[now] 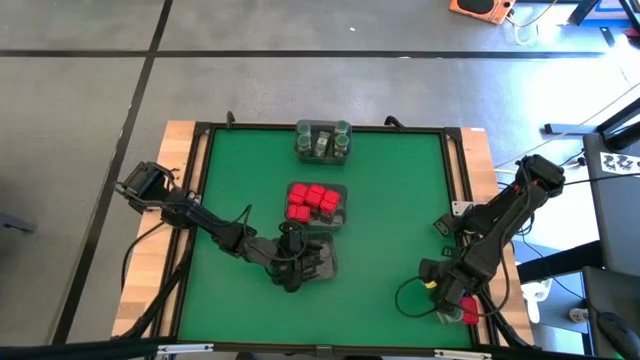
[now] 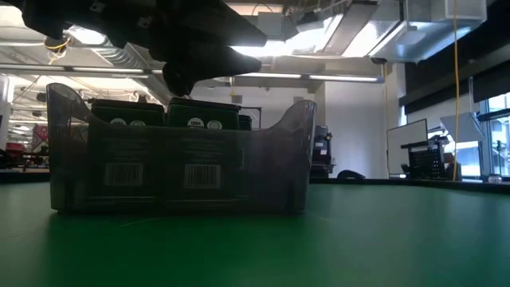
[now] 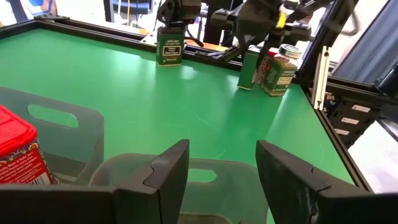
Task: Sort spices by type
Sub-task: Put the black seasoning can into the bottom gray bin
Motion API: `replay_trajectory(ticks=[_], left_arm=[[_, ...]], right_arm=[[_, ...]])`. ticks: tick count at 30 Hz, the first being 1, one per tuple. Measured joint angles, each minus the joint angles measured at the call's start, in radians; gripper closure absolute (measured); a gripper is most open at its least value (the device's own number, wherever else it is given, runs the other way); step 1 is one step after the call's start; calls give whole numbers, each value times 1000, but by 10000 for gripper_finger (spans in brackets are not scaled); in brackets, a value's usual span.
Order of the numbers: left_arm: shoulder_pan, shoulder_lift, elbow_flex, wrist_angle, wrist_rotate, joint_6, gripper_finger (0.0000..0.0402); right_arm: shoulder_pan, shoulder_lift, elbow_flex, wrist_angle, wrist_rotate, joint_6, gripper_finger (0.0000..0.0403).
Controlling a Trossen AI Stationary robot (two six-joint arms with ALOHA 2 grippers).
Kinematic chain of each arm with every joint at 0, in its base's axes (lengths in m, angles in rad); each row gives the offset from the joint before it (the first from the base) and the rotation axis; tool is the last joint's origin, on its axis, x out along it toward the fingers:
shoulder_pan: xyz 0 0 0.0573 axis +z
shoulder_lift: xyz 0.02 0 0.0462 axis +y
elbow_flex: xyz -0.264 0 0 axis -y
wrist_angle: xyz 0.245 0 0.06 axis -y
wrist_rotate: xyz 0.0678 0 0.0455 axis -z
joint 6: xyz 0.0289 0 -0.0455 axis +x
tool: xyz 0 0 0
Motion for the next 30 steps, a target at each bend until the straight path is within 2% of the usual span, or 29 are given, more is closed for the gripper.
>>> replay_trajectory(ticks=[9,13,22,27,30], left_arm=[[-5,-6,0,-4,0,-10,219],[-19,-36,0,-18,0,16,219],[-41,-189,0,-282,-12,-32,219],[-70,-261,0,-450,-84,-72,219],[-96,-288,-7,-496,-148,-95,219]], right_arm=[[-137,0,202,5,352,-379,278],[-201,0,251,84,479,-601,275],[-326,6,261,386,490,-1095,274],[-376,48,268,497,494,-1335,275],[-395,107,307,492,516,-1480,275]])
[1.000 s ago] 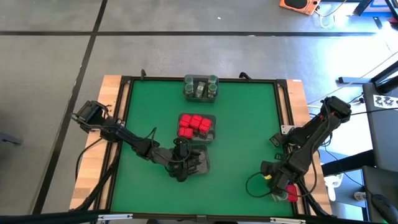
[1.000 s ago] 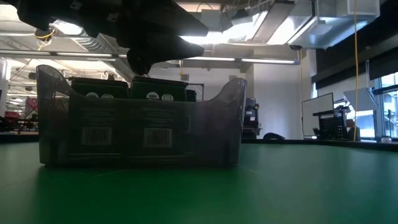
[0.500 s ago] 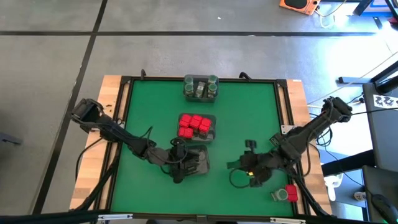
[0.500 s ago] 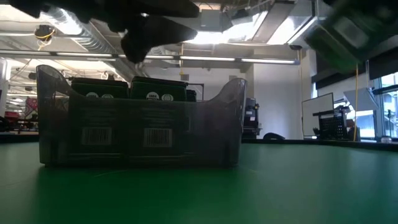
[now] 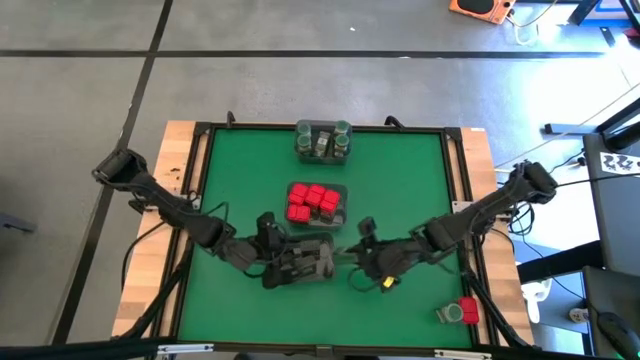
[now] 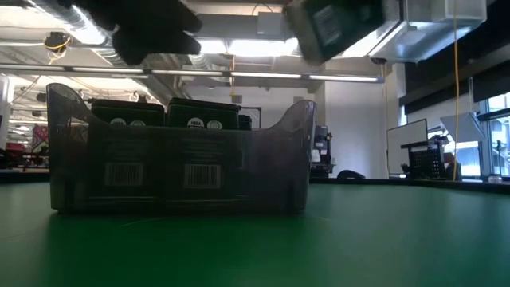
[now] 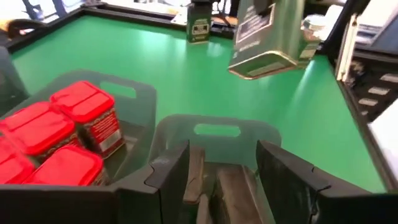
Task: Sort spices by type
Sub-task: Put the black seasoning can into the bottom gray bin
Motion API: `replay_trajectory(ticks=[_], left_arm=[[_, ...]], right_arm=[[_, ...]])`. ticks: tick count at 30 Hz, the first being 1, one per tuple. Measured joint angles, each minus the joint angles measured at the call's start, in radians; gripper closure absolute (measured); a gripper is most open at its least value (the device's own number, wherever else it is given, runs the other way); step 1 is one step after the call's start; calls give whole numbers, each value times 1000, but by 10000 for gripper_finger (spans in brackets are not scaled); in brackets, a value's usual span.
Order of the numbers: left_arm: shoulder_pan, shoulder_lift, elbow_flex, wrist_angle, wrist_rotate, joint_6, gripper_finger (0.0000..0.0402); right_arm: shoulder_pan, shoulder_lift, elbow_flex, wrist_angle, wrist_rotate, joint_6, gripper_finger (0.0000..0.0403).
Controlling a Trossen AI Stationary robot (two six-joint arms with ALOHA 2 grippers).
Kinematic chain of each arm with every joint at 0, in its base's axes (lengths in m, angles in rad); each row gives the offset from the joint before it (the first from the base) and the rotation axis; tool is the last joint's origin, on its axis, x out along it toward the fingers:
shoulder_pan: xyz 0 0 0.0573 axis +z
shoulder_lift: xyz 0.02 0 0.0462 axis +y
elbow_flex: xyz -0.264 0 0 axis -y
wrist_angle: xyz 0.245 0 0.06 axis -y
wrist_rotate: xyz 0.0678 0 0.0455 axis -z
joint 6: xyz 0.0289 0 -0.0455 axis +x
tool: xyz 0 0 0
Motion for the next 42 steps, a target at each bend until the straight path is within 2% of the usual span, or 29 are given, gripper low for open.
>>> replay_trajectory(ticks=[3,10,17,24,33,40,42], left_arm=[[-27,-4,-3,-23,-43,-12,219],[-57,-3,-3,-42,-66,-34,219],[-55,-2,-3,-44,-78,-65,219],[-55,-1,-3,-44,-78,-74,219],[-55,-1,-3,-40,-80,-72,219],[-55,0,-3,-39,-89,-70,219],[-55,0,-3,-39,-101,-69,219]], right_arm=[[-10,71,52,-2,23,-156,273],[-19,211,143,-36,107,-500,274],[-45,297,144,-50,115,-701,273],[-52,340,147,-82,124,-741,273],[-38,330,154,-119,132,-722,272],[-39,329,221,-245,-54,-628,272],[-47,329,221,-244,-69,-628,272]])
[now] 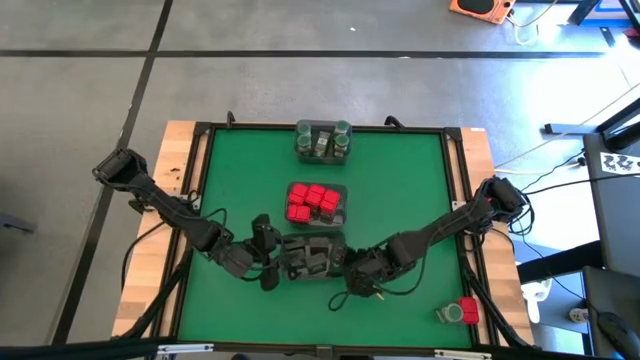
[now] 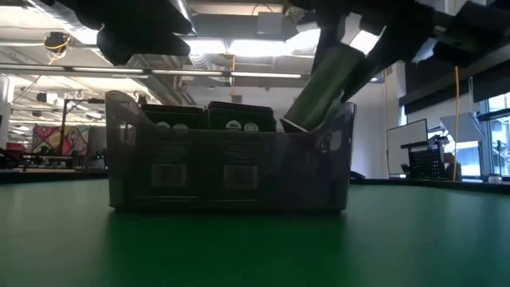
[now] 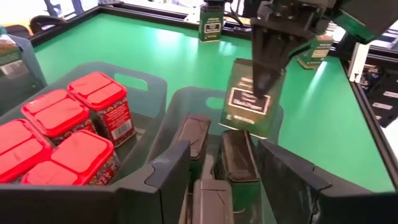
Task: Sort spices by type
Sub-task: Put the black seasoning can into the bottom gray bin
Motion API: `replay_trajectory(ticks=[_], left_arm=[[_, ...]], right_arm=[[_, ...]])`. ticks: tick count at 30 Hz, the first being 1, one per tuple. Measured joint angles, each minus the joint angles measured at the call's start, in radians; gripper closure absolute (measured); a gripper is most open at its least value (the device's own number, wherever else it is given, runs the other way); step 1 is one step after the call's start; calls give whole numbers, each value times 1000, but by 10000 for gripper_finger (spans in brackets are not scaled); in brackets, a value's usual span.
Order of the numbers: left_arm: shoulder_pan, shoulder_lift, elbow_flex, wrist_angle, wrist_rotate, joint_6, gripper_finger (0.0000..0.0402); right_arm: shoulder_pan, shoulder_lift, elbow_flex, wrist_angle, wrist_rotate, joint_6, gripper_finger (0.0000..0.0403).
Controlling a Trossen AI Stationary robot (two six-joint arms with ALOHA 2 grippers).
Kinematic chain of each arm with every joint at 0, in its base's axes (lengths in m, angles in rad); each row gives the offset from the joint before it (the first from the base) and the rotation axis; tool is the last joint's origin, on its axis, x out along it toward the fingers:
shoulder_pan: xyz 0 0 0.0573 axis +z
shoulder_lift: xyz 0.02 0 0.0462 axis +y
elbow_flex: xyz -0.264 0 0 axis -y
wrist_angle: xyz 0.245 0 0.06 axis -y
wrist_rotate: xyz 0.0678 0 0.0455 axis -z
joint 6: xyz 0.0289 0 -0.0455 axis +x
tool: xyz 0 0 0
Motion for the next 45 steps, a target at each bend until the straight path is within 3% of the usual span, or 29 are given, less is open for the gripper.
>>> replay_trajectory(ticks=[10,15,24,29,33,37,45], left_arm=[[0,0,0,1,-18,-1,219],[-1,0,0,2,-18,-1,219],[-1,0,0,2,-18,15,219],[-1,0,0,2,-18,15,219],[-1,0,0,2,-17,14,219],[-1,9,0,10,-17,14,219],[-1,57,0,65,-9,14,219]], right_arm=[[-85,9,-14,-19,50,84,271],[-112,9,-14,-8,-27,135,265],[-110,9,-14,-10,-45,191,163],[-83,9,47,-95,-8,268,132],[-38,8,174,-264,-19,425,129],[4,4,267,-465,-136,662,128],[124,0,220,-713,-234,1176,128]])
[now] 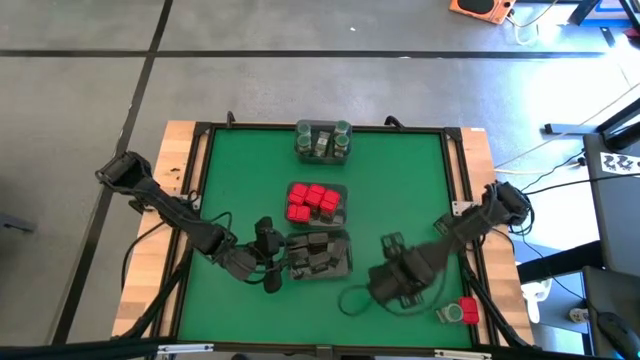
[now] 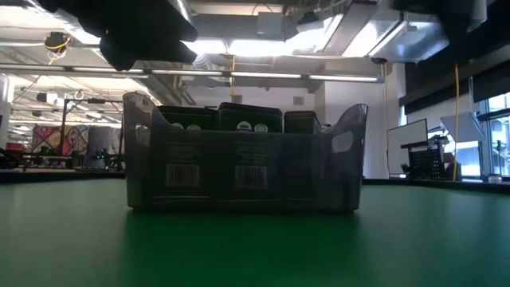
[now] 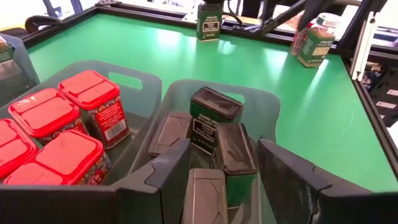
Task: Sort spices by type
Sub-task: Put the black seasoning can into the bottom gray bin
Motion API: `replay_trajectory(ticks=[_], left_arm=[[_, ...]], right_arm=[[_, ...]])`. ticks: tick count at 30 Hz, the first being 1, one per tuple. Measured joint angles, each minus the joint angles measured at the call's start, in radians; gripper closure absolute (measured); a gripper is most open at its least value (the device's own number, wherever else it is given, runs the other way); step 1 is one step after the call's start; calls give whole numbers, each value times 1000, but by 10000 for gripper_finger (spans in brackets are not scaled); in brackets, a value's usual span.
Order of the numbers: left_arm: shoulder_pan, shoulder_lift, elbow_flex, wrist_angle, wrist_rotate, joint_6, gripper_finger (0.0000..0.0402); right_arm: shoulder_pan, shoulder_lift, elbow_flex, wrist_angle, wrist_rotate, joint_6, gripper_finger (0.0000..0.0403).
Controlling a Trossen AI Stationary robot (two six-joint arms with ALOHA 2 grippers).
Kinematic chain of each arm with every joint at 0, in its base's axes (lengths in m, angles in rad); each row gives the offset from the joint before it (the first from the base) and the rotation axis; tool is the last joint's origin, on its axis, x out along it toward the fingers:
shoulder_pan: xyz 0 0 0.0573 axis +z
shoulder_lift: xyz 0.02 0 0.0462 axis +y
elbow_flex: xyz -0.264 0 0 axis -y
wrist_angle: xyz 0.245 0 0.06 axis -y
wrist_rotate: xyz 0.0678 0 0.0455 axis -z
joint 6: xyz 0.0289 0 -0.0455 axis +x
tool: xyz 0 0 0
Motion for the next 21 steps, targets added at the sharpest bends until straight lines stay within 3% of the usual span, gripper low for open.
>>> replay_trajectory(ticks=[4,12,21], left_arm=[[0,0,0,-2,0,-8,219],[-1,0,0,-1,0,-58,219],[-2,53,0,29,0,-99,219]], right_arm=[[79,0,-17,-41,-18,146,128],[155,-22,-53,-150,150,294,128],[-32,-293,-378,-165,160,492,128]])
